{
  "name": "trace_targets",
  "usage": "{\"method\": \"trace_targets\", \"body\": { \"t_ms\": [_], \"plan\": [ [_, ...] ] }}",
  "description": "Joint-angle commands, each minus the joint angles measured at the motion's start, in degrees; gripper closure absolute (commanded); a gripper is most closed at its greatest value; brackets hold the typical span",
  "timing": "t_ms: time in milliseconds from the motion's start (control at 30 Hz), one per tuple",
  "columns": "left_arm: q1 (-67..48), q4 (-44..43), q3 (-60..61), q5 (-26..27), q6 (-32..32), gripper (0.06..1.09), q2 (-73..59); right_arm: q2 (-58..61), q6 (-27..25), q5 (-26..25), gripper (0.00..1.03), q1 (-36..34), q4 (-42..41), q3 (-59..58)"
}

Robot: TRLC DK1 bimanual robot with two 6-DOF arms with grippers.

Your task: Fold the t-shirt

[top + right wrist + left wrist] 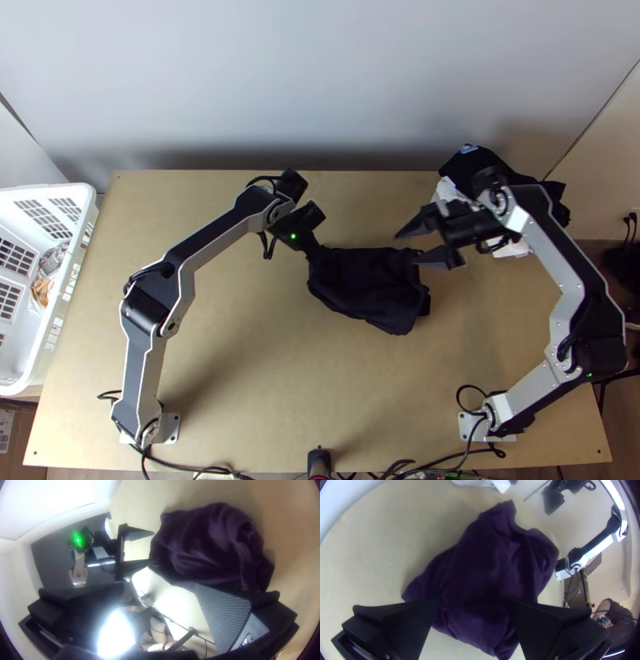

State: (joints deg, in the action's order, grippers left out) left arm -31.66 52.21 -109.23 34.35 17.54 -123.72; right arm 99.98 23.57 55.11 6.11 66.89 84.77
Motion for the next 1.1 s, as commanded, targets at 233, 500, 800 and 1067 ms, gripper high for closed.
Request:
{"method": "trace_targets", "body": {
  "t_ms": [233, 500, 800, 1067],
  "plan": [
    [-4.1, 5.8, 14.9, -1.5, 9.5, 0.10, 2.4, 3.5, -3.4, 1.1, 0.05, 9.4, -3.5, -9.5],
    [-5.9, 5.5, 18.4, -4.9, 10.5, 0.10, -0.1, 5.9, -3.5, 1.1, 0.05, 8.0, -6.5, -14.0],
    [-4.6, 5.1, 16.9, -6.0, 10.1, 0.10, 1.1, 5.1, -4.7, -6.6, 0.05, 7.3, -5.9, -16.6],
    [-2.3, 8.3, 9.8, -6.0, 8.7, 0.10, 3.3, -1.5, -1.9, -6.9, 0.05, 9.1, -1.4, -4.4]
  ]
}}
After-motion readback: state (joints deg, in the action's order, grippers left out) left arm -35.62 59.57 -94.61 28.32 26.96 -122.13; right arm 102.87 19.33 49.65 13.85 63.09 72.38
